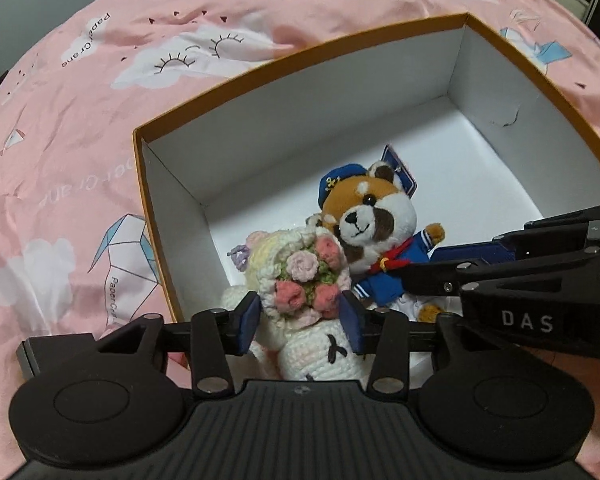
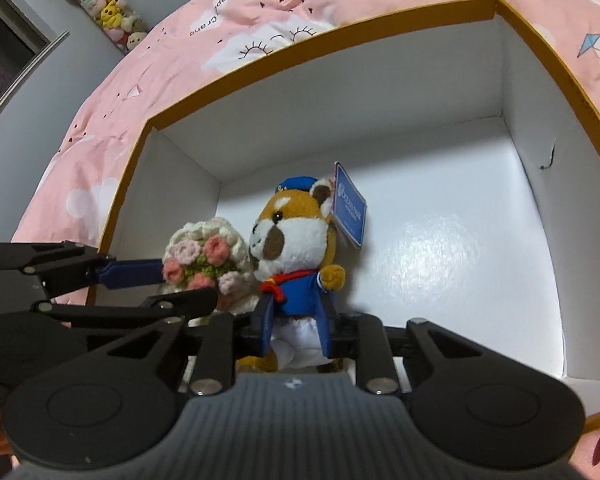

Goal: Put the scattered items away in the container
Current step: 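Open both tools to release the two plush toys inside the box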

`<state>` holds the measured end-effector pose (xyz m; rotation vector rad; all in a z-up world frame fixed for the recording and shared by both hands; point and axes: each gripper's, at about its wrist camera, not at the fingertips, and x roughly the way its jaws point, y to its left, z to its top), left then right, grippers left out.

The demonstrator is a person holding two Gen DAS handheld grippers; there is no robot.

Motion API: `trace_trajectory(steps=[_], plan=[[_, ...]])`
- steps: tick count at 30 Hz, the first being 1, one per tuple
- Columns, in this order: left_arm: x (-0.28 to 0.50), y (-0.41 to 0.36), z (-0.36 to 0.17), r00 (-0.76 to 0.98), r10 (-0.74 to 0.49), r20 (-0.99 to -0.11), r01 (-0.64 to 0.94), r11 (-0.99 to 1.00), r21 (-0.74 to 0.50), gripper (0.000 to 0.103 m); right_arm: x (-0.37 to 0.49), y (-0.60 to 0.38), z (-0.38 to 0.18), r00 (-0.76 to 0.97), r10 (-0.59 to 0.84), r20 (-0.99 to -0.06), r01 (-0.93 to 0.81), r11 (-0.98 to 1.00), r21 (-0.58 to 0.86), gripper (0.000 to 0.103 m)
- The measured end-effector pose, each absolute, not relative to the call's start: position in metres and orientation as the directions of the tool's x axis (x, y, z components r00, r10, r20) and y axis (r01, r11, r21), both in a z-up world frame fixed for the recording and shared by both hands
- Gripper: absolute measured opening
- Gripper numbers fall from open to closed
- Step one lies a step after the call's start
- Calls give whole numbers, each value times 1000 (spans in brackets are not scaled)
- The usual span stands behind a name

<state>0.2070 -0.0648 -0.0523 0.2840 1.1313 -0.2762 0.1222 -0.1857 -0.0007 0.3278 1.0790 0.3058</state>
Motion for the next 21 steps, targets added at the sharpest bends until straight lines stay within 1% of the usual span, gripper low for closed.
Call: trace_trajectory(steps=[2, 4, 6, 8, 11, 13, 14, 15, 16, 17, 20, 21], plan=[[206, -61, -47, 416, -76, -906, 345, 935, 79, 57, 123, -187, 3, 436, 402, -805, -93, 910, 404, 32], [204, -57, -40, 430, -80, -899, 334, 939, 77, 57, 127, -186, 8, 442, 390, -808, -107, 917, 384, 43], [199, -52, -29, 455, -97, -885, 334, 940, 69, 57, 132, -183, 11, 442, 379, -813, -126, 924, 362, 49], [193, -47, -19, 486, -102, -868, 329, 941, 74, 57, 137, -180, 9, 432, 366, -824, -135, 930, 342, 52], [186, -39, -5, 519, -111, -847, 310, 949, 65, 57, 147, -174, 1, 403, 345, -847, -131, 938, 320, 52], [183, -33, 1, 531, -107, -840, 288, 956, 60, 55, 150, -172, -2, 385, 353, -853, -123, 935, 332, 50], [182, -30, 3, 538, -112, -836, 281, 958, 53, 53, 151, -171, -3, 378, 356, -854, -124, 934, 335, 45], [181, -26, 5, 540, -116, -833, 272, 961, 43, 49, 151, -169, -3, 373, 350, -859, -126, 937, 327, 41], [179, -22, 6, 541, -118, -833, 259, 965, 32, 44, 150, -168, -4, 366, 340, -866, -126, 940, 316, 35], [178, -19, 8, 541, -121, -832, 249, 968, 21, 44, 150, -168, -6, 354, 340, -871, -125, 940, 317, 33], [178, -9, 8, 536, -126, -835, 225, 974, -2, 43, 148, -171, -13, 285, 393, -874, -105, 919, 379, 31], [178, -7, 6, 529, -127, -839, 219, 976, -10, 43, 146, -171, -13, 281, 395, -875, -112, 919, 379, 31]])
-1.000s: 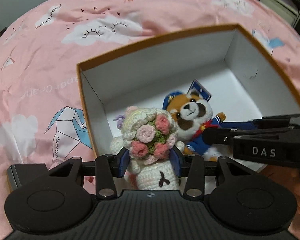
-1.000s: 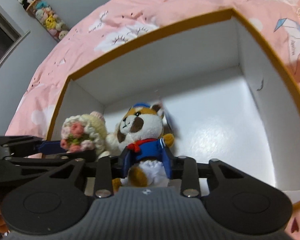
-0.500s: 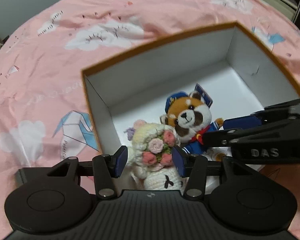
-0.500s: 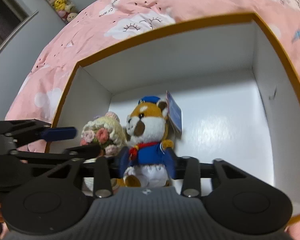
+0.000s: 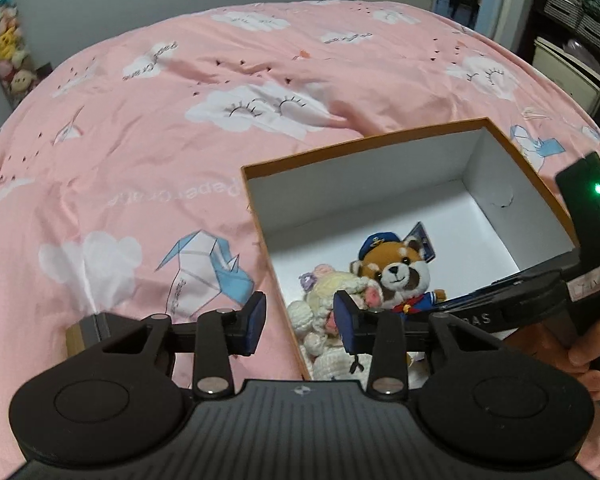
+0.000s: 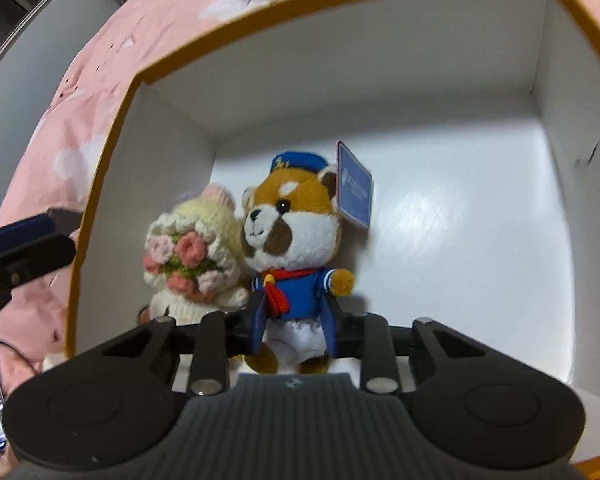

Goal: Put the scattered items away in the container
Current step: 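Open both tools to release the two plush toys inside the box, then move the right tool back to the scattered items and over the white tube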

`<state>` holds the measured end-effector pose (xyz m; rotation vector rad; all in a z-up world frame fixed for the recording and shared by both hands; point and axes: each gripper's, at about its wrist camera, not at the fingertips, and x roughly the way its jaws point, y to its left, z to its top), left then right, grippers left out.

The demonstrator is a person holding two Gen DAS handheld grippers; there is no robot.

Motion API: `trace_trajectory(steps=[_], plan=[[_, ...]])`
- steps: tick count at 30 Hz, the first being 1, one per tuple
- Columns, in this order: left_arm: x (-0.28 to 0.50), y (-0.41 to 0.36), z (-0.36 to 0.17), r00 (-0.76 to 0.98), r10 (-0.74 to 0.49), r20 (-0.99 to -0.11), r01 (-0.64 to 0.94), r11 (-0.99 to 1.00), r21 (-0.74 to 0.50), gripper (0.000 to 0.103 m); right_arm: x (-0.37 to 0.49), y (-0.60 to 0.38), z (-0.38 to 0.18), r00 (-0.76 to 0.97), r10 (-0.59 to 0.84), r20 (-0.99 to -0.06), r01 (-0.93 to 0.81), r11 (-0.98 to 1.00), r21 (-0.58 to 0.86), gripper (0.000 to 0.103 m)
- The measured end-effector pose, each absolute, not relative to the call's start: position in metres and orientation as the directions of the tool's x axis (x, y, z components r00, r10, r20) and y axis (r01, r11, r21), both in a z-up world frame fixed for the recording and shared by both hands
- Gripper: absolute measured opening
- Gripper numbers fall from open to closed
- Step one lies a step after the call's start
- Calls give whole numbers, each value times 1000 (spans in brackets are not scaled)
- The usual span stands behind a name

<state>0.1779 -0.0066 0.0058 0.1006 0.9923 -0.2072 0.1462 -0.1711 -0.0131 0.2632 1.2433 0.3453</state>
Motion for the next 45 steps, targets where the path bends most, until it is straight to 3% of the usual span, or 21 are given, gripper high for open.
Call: trace_trajectory(steps=[7, 11, 18, 22, 27, 29, 31, 36, 45], plan=[[170, 2, -13, 485, -126, -865, 182, 982, -41, 44, 134, -171, 1, 349, 373, -860, -175, 927, 332, 35], [163, 4, -17, 484, -134, -865, 176, 983, -54, 44, 112, -182, 34, 455, 375, -808, -245, 925, 291, 46], [154, 5, -17, 496, -99, -863, 139, 990, -34, 44, 74, -228, 86, 631, 293, -718, -267, 951, 153, 51], [155, 6, -20, 488, -101, -867, 129, 991, -43, 33, 59, -259, 95, 709, 141, -691, -183, 983, 12, 54], [156, 5, -25, 475, -113, -873, 122, 991, -62, 24, 65, -287, 73, 683, 74, -727, -76, 997, 30, 53], [157, 1, -27, 471, -115, -875, 129, 990, -61, 18, 68, -291, 63, 663, 88, -743, -65, 996, 61, 44], [157, -4, -29, 467, -113, -877, 138, 989, -54, 10, 71, -293, 53, 642, 116, -757, -62, 993, 100, 26], [156, -12, -29, 471, -76, -879, 143, 990, -9, 9, 68, -290, 47, 640, 92, -763, -45, 996, 82, 7], [149, -8, -22, 454, -57, -889, 134, 991, 5, 7, 62, -285, 60, 622, 107, -776, -62, 994, 88, 8]])
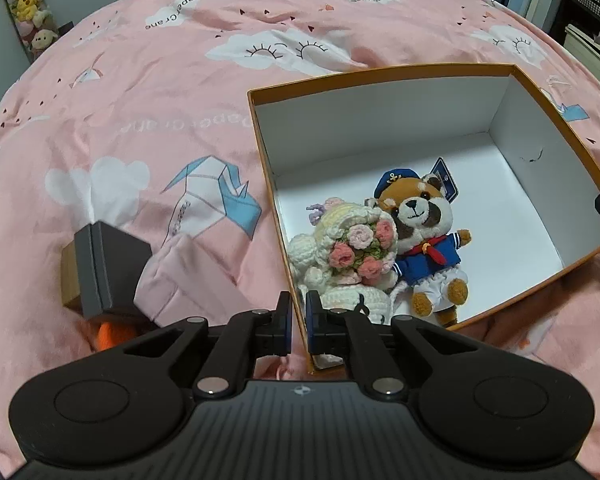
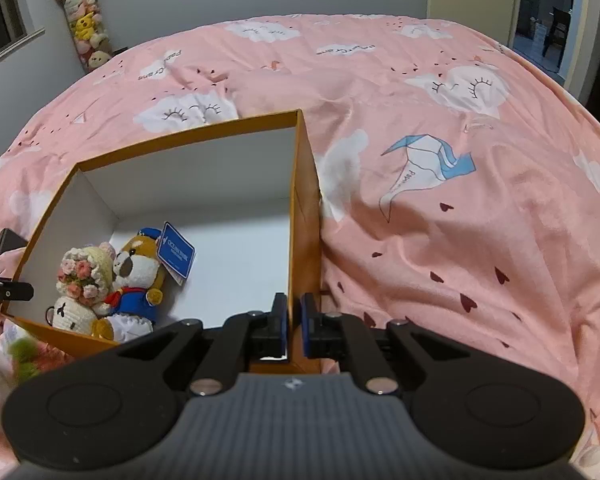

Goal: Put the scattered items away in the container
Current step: 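Move the right tool back to the scattered items and over the white tube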

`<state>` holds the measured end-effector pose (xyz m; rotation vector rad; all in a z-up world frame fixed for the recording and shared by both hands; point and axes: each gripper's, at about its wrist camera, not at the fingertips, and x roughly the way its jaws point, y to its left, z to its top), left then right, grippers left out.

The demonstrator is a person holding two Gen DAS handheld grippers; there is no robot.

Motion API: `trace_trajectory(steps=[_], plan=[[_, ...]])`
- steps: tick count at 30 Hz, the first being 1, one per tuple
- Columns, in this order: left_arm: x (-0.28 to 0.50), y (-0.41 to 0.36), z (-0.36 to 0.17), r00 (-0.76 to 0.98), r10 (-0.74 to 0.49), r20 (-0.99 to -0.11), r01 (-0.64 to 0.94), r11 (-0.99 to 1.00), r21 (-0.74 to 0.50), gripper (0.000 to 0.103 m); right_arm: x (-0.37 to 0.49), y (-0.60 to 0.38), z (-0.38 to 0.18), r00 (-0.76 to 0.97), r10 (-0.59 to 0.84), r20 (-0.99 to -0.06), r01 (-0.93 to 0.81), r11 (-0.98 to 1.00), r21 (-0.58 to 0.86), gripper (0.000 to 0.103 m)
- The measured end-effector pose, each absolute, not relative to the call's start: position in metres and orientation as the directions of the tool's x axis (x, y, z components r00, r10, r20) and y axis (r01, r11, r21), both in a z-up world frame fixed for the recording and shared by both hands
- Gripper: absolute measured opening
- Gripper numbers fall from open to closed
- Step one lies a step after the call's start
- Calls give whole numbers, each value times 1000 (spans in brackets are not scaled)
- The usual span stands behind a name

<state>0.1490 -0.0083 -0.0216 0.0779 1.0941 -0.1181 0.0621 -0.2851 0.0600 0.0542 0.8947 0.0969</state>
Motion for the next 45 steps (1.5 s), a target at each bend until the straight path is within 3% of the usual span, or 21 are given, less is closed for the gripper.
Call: trace_trajectory(steps=[20, 23, 24, 25, 27, 35, 45], plan=[[136, -5, -26, 471, -93, -877, 128, 991, -36, 11, 41, -278, 63, 580, 110, -807, -118, 992, 50, 11], [128, -5, -19, 498, -55, -865, 113, 994, 2, 25, 31, -275, 76, 640, 94, -763, -115, 993, 26, 26], [124, -4, -16, 508, -40, -860, 100, 995, 13, 29, 27, -272, 81, 669, 80, -739, -116, 993, 3, 42], [121, -4, -12, 518, -33, -855, 93, 995, 18, 31, 21, -268, 87, 705, 70, -706, -122, 992, -23, 50], [114, -2, -4, 529, -33, -848, 94, 995, 20, 32, 13, -257, 97, 755, 75, -651, -150, 987, -60, 52], [90, 7, 18, 548, 13, -836, 76, 995, 66, 34, 3, -199, 102, 801, 319, -506, -349, 936, 37, 53], [75, 56, 31, 504, 42, -863, -13, 999, 41, 34, 9, -91, 86, 642, 510, -573, -577, 813, 78, 53]])
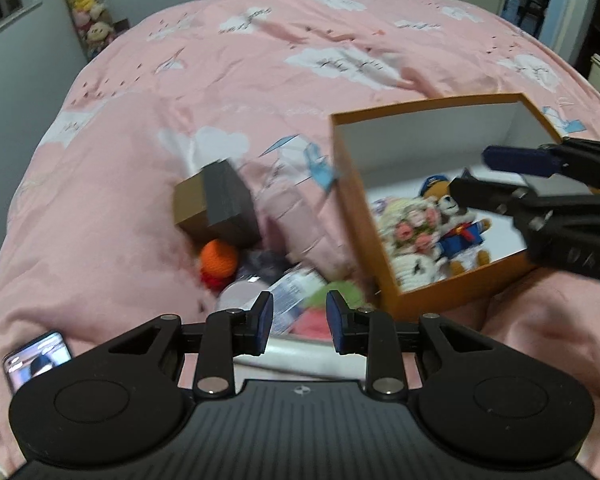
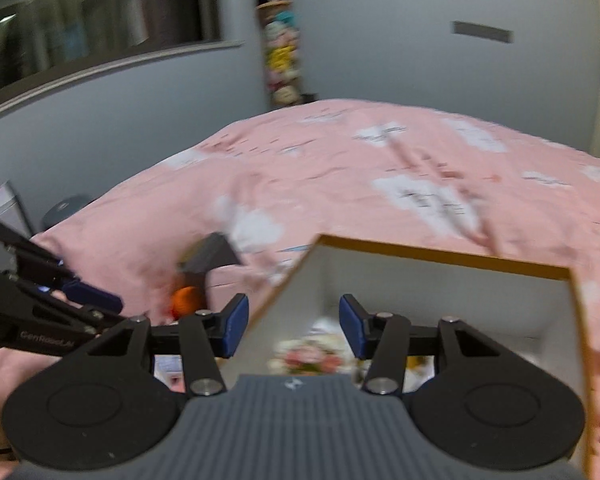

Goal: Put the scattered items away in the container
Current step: 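Move the right tool back to the scattered items and over the white tube, then close the right tool on the white tube and lift it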

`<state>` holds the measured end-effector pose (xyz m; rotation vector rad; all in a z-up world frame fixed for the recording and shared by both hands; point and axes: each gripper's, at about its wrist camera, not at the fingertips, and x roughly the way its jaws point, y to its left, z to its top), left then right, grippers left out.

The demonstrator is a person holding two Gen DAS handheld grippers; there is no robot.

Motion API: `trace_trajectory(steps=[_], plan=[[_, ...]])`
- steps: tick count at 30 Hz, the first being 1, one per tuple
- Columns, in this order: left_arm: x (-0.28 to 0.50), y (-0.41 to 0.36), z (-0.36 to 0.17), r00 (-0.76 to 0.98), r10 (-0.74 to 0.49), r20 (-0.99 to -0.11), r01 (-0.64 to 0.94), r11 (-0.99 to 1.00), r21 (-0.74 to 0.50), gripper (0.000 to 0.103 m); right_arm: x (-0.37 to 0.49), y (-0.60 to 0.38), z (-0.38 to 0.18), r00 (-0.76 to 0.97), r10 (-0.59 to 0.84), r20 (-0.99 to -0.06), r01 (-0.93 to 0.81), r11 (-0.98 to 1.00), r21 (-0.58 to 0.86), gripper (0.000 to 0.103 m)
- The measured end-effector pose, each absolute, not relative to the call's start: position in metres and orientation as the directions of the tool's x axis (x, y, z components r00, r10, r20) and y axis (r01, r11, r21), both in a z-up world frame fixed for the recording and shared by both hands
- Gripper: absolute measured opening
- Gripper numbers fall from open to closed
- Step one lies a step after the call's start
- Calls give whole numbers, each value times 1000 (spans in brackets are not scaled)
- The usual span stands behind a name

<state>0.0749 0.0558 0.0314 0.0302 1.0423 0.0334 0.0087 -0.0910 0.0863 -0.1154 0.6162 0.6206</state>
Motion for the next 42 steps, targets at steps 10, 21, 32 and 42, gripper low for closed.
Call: trace_trajectory(steps=[10, 21, 32, 42], plan=[[69, 112, 18, 433, 16, -901, -94, 995, -28, 34, 13, -17, 55, 468, 579, -667, -715, 692, 99, 43], [70, 107, -4, 371, 32, -928, -59, 998, 11, 34, 5, 37, 9, 283, 536, -795, -844, 534, 59, 42], [71, 110, -10, 360, 76, -930, -68, 996, 55, 34, 12, 63, -17, 202, 486, -850, -872, 485, 70, 44], [70, 115, -5, 371, 93, -924, -78, 995, 69, 34, 10, 65, -22, 205, 483, -851, -872, 484, 64, 36]])
